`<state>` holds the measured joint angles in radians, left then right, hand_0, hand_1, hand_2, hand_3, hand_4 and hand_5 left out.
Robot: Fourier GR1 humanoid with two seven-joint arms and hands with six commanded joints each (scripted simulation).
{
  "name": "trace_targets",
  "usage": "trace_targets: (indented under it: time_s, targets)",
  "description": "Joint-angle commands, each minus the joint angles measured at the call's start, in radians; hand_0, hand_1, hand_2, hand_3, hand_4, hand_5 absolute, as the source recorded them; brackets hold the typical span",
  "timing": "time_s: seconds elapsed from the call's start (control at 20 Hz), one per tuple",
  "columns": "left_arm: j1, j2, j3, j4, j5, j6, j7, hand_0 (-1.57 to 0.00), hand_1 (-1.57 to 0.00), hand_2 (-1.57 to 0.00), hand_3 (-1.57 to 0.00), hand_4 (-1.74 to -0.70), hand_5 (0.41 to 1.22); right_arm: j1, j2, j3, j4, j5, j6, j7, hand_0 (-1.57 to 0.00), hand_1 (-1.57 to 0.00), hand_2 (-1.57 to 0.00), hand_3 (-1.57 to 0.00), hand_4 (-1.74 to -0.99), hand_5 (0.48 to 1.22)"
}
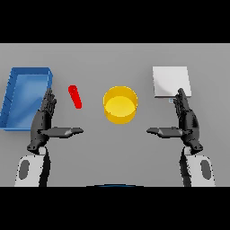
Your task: Pick up the red beaker and tilt it to pour out 1 green nut into yellow bowl. Pick up the yellow bowl and place it on the metallic measuring scale.
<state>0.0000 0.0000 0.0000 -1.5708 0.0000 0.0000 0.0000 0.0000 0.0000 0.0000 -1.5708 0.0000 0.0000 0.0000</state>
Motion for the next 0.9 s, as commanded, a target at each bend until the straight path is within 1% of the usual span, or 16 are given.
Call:
trace_targets:
  time_s: [0.0,0.25,0.3,0.35,0.4,0.45,0.5,0.6,0.65,0.7,0.75,0.8,0.85]
  targets:
    - [0.004,0.001,0.001,-0.003,0.002,-0.001,-0.003,0.00,0.00,0.00,0.00,-1.15,0.599,-0.001,0.002,0.002,0.000,0.001,-0.002,0.000,0.00,0.00,0.00,0.00,-1.167,0.599]
    - [0.045,0.016,0.003,-0.031,0.017,-0.020,-0.018,0.00,0.00,0.00,0.00,-1.15,0.599,-0.007,0.018,0.014,0.002,0.015,-0.016,0.003,0.00,0.00,0.00,0.00,-1.167,0.599]
    - [0.078,0.046,-0.025,-0.071,-0.023,-0.030,-0.033,0.00,0.00,0.00,0.00,-1.15,0.599,0.022,-0.021,0.058,-0.026,0.135,-0.054,-0.062,0.00,0.00,0.00,0.00,-1.167,0.599]
    - [0.105,0.061,-0.046,-0.102,-0.050,-0.035,-0.032,0.00,0.00,0.00,0.00,-1.16,0.599,0.050,-0.032,0.095,-0.051,0.215,-0.081,-0.092,0.00,0.00,0.00,0.00,-1.163,0.595]
    - [0.114,0.073,-0.057,-0.125,-0.068,-0.035,-0.017,0.00,0.00,0.00,0.00,-1.16,0.599,0.066,-0.039,0.118,-0.076,0.265,-0.096,-0.089,0.00,0.00,0.00,0.00,-1.162,0.594]
    - [0.138,0.077,-0.066,-0.147,-0.071,-0.041,-0.013,0.00,0.00,0.00,0.00,-1.16,0.599,0.085,-0.030,0.142,-0.086,0.307,-0.115,-0.085,0.00,0.00,0.00,0.00,-1.160,0.591]
    - [0.145,0.081,-0.073,-0.155,-0.078,-0.044,0.001,0.00,0.00,0.00,0.00,-1.16,0.599,0.083,-0.040,0.139,-0.099,0.313,-0.114,-0.066,0.00,0.00,0.00,0.00,-1.159,0.590]
    - [0.147,0.091,-0.084,-0.191,-0.088,-0.044,0.027,0.00,0.00,0.00,0.00,-1.16,0.602,0.083,-0.039,0.138,-0.112,0.311,-0.113,-0.048,0.00,0.00,0.00,0.00,-1.173,0.593]
    - [0.152,0.089,-0.089,-0.187,-0.094,-0.044,0.032,0.00,0.00,0.00,0.00,-1.16,0.603,0.092,-0.043,0.135,-0.118,0.305,-0.110,-0.059,0.00,0.00,0.00,0.00,-1.183,0.596]
    - [0.146,0.084,-0.100,-0.179,-0.111,-0.041,0.032,0.00,0.00,0.00,0.00,-1.16,0.602,0.107,-0.030,0.145,-0.109,0.299,-0.105,-0.079,0.00,0.00,0.00,0.00,-1.192,0.600]
    - [0.140,0.085,-0.102,-0.169,-0.121,-0.037,0.036,0.00,0.00,0.00,0.00,-1.16,0.602,0.108,-0.028,0.144,-0.107,0.294,-0.102,-0.075,0.00,0.00,0.00,0.00,-1.199,0.603]
    - [0.117,0.082,-0.106,-0.148,-0.130,-0.037,0.034,0.00,0.00,0.00,0.00,-1.16,0.604,0.114,-0.029,0.146,-0.116,0.282,-0.089,-0.078,0.00,0.00,0.00,0.00,-1.212,0.607]
    - [0.097,0.077,-0.107,-0.121,-0.137,-0.033,0.043,0.00,0.00,0.00,0.00,-1.17,0.605,0.102,-0.038,0.135,-0.108,0.267,-0.080,-0.088,0.00,0.00,0.00,0.00,-1.224,0.611]
